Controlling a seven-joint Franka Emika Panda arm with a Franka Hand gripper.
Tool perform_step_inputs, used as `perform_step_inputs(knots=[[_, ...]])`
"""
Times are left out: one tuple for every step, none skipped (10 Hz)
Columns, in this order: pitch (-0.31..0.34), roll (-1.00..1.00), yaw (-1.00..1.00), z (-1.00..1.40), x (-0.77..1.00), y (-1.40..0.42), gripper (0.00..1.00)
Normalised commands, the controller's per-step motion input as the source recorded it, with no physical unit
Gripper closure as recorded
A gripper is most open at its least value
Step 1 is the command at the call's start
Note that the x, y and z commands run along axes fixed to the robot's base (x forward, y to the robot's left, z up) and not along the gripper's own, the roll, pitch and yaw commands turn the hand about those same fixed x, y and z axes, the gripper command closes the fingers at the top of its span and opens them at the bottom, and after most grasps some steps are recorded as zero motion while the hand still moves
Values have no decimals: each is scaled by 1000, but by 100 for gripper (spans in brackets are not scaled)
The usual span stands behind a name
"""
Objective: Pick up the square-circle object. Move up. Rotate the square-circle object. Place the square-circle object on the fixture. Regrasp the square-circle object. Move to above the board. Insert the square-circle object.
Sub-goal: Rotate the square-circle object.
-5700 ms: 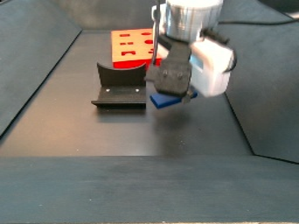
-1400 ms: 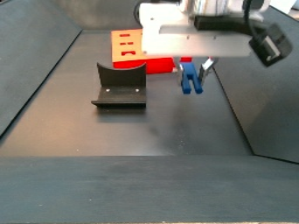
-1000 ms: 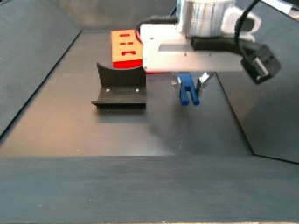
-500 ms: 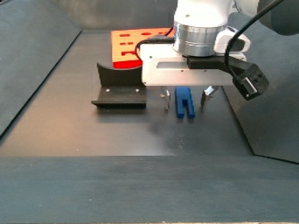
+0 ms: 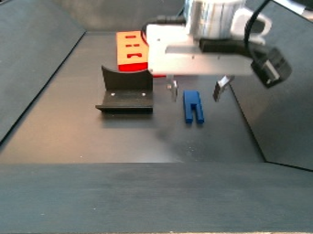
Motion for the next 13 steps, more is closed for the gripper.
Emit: perform_step_inputs(knots=[[77, 41, -19, 1000, -16, 7, 0], [81, 55, -22, 1000, -20, 7, 0], [82, 72, -20, 964, -29, 3, 0], [81, 84, -15, 814, -30, 3, 0], [84, 96, -12, 667, -30, 3, 0], [0, 0, 1000, 0, 0, 0, 0], [0, 1, 1000, -147, 1, -3, 0], [1, 2, 1000, -276, 19, -3, 0], [-1, 2, 1000, -218, 45, 1, 0], [-1, 1, 1000, -135, 43, -3, 0], [-1, 0, 1000, -66, 34, -1, 0], [-1, 0, 1000, -55, 31, 2, 0], [-1, 0, 1000, -50, 32, 4, 0]])
